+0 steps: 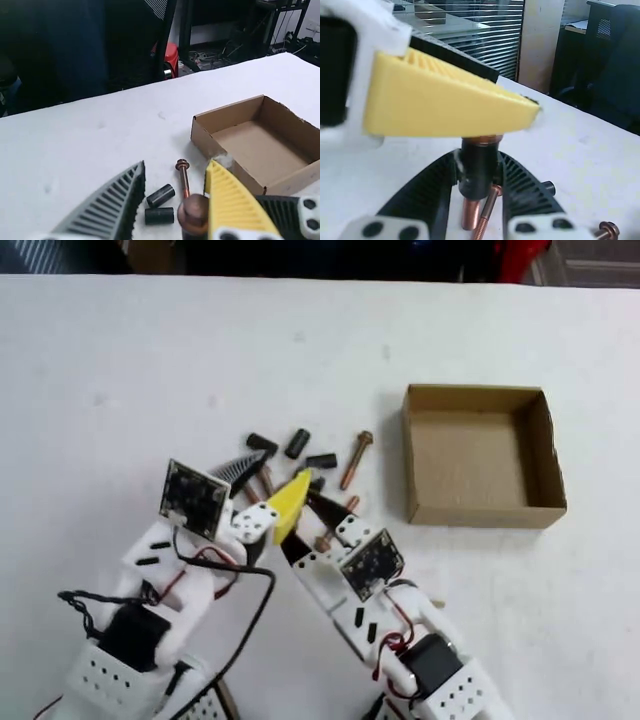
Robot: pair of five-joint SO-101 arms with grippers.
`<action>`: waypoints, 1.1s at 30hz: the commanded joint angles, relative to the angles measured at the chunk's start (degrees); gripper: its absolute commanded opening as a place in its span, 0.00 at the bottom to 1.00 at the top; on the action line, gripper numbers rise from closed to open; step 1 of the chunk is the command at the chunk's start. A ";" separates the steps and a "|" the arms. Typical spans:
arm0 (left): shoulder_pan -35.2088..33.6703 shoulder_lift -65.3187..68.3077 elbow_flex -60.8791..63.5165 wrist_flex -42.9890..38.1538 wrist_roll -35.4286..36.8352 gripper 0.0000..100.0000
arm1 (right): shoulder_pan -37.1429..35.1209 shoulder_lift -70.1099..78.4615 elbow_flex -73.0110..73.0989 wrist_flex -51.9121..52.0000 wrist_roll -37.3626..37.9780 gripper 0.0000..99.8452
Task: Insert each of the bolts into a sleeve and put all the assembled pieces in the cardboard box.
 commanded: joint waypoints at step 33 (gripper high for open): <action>-25.54 -1.89 -25.67 39.82 -0.53 0.02 | 18.42 -0.57 -17.41 26.51 0.09 0.02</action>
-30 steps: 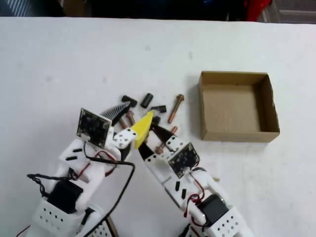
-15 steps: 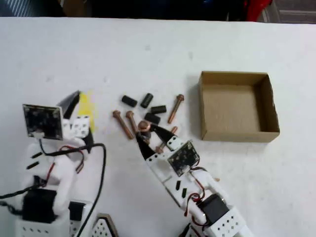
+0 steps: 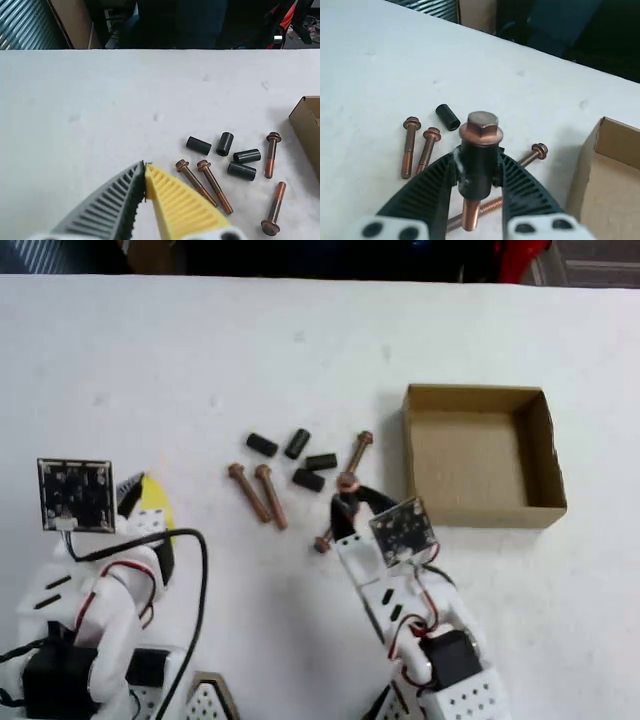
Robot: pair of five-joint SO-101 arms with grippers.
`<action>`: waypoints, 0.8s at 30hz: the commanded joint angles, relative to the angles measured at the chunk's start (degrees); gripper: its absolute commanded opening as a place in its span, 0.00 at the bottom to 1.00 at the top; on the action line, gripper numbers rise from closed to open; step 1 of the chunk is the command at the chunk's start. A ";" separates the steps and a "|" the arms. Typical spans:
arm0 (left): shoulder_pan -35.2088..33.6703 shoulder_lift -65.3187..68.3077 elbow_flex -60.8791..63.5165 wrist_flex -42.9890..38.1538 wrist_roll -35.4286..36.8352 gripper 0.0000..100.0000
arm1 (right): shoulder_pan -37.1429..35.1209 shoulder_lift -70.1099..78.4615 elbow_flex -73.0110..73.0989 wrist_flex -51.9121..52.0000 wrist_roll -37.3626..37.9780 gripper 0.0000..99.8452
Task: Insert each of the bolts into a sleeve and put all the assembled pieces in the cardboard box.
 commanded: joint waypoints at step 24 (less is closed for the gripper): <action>-6.37 -21.93 31.91 -6.15 -5.45 0.02 | 14.37 34.86 -53.10 26.95 8.97 0.02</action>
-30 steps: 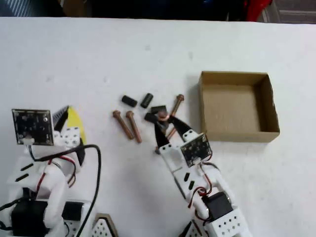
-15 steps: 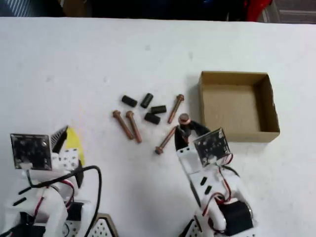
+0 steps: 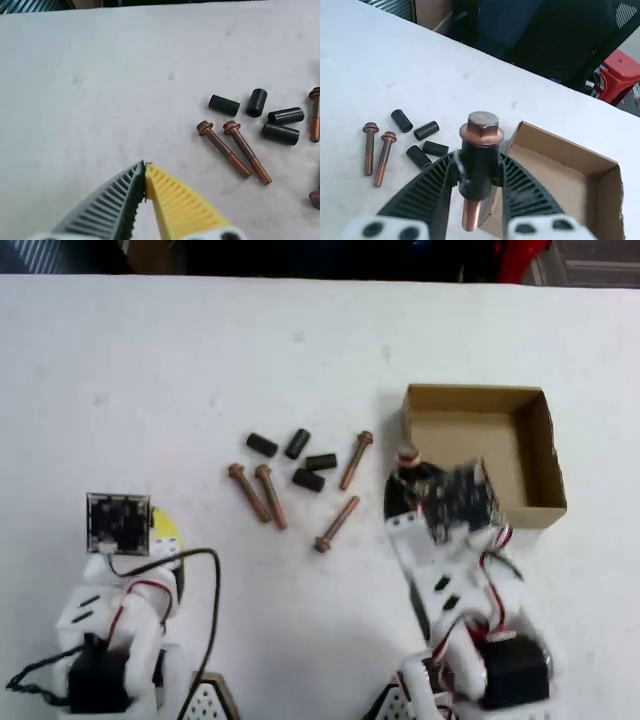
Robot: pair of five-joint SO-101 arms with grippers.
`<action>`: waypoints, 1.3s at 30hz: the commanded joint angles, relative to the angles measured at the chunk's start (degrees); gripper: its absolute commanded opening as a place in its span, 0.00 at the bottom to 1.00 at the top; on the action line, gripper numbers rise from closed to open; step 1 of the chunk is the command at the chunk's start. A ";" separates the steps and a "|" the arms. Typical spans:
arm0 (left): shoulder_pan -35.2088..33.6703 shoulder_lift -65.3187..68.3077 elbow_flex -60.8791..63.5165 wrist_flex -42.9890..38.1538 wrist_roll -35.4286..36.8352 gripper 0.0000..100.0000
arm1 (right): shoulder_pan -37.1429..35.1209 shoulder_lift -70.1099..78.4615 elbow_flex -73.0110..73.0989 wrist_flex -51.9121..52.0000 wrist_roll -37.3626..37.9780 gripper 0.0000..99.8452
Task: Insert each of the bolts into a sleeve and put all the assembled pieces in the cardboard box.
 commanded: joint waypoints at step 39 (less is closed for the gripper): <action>-1.45 -0.31 20.04 -0.09 -0.53 0.02 | 16.13 102.37 -56.26 0.75 0.79 0.02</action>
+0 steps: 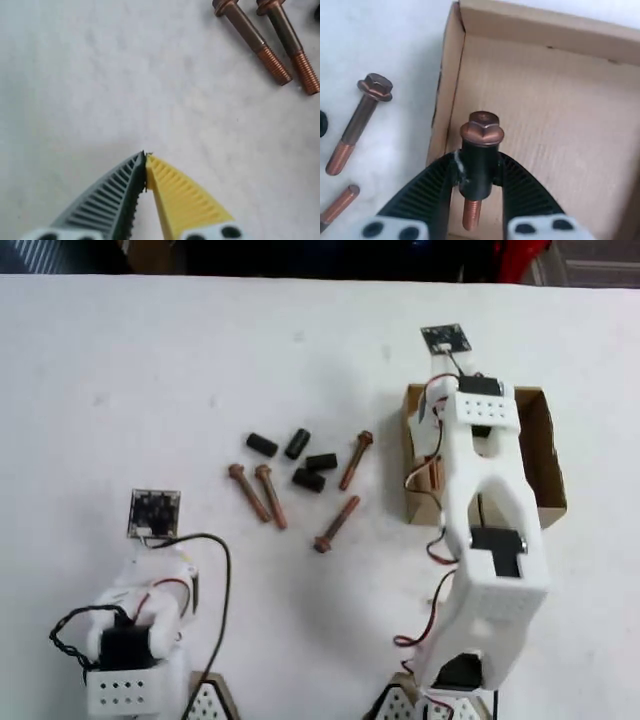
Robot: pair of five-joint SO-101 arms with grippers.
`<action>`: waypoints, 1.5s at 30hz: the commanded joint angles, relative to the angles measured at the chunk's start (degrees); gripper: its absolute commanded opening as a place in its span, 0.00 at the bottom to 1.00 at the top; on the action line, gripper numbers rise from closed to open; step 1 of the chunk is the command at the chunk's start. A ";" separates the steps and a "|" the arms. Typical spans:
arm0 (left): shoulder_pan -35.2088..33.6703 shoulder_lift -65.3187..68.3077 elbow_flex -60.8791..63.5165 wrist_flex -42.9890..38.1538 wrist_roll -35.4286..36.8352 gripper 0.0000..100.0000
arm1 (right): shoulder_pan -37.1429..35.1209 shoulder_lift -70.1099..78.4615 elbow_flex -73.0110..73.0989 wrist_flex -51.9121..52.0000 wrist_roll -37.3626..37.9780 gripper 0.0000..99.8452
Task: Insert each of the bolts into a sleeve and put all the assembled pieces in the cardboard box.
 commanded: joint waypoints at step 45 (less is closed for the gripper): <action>-2.77 -0.66 -0.09 0.88 -0.53 0.02 | -21.93 -30.81 -5.27 18.59 0.70 0.16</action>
